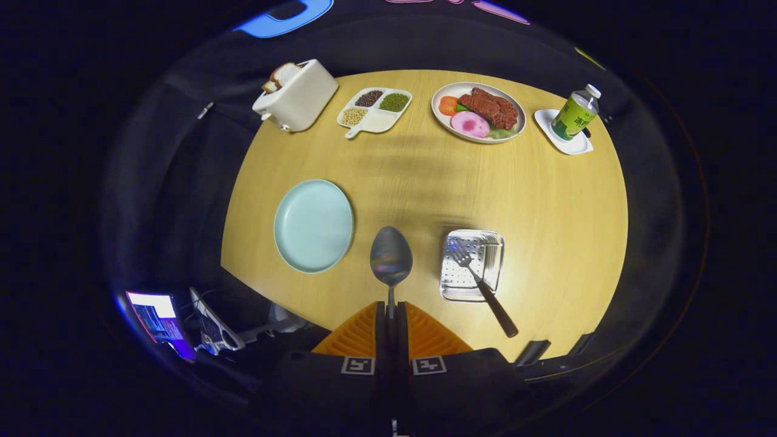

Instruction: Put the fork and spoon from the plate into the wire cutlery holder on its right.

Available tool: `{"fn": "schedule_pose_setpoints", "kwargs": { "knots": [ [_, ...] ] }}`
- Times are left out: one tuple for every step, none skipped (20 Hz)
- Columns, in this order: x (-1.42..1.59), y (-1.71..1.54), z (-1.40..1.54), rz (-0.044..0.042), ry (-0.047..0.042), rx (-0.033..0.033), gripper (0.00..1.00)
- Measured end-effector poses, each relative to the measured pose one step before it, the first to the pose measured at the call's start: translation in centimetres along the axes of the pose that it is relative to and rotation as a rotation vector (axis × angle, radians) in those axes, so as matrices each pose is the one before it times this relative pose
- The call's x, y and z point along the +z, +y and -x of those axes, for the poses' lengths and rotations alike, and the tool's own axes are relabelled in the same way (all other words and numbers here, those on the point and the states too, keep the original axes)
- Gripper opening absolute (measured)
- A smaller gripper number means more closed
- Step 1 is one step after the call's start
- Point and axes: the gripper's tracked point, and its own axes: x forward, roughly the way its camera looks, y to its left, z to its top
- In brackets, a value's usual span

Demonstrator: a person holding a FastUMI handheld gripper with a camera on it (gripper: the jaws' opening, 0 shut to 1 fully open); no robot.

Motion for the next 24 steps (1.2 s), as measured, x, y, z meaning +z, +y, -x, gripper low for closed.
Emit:
{"fn": "schedule_pose_setpoints", "kwargs": {
  "knots": [
    [-0.441, -0.951, -0.106, 0.01953, 0.02554, -0.02589, 0.08],
    [-0.425, -0.813, -0.055, 0.00922, 0.0219, -0.01689, 0.08],
    [-0.362, -0.619, -0.197, 0.00712, 0.0249, -0.01088, 0.08],
    [-0.15, -0.667, -0.31, 0.00604, 0.02101, -0.01205, 0.08],
    [-0.074, -0.67, -0.335, 0.00594, 0.02081, -0.01642, 0.08],
    [0.035, -0.804, -0.391, 0.01083, 0.01916, -0.02007, 0.08],
    [0.035, -0.869, -0.529, 0.0084, 0.01828, -0.02024, 0.08],
    [0.058, -0.642, -0.488, 0.00712, 0.01997, -0.01564, 0.08],
    [0.032, -0.675, -0.504, 0.00205, 0.0206, -0.01977, 0.08],
    [0.077, -0.606, -0.597, 0.00487, 0.02222, -0.01916, 0.08],
    [0.013, -0.321, -0.604, 0.00872, 0.02385, -0.01421, 0.08],
    [0.094, -0.285, -0.557, 0.00406, 0.02223, -0.01218, 0.08],
    [0.229, -0.1, -0.718, 0.00117, 0.02026, -0.00886, 0.08],
    [0.221, 0.099, -0.608, 0.00154, 0.01724, -0.0049, 0.08],
    [0.521, 0.072, -0.521, 0.00191, 0.01825, -0.00389, 0.08],
    [0.159, 0.122, -0.353, 0.00013, 0.01522, -0.00349, 0.08],
    [0.336, 0.154, -0.302, -0.00224, 0.00668, -0.00327, 0.08],
    [0.573, 0.044, -0.314, -0.00294, 0.0072, -0.00873, 0.08],
    [0.141, 0.095, -0.283, -0.00008, 0.00544, -0.00682, 0.09],
    [-0.117, 0.094, -0.473, 0.00288, 0.00534, -0.00545, 0.09],
    [0.19, 0.063, -0.204, -0.00021, 0.00239, -0.00625, 0.1],
    [0.129, 0.077, -0.126, 0.00077, 0.00231, -0.00065, 0.12],
    [0.04, 0.086, 0.056, -0.0015, -0.00254, -0.00133, 0.13],
    [-0.051, 0.061, 0.059, -0.0037, 0.00014, 0.00219, 0.16]
  ]
}}
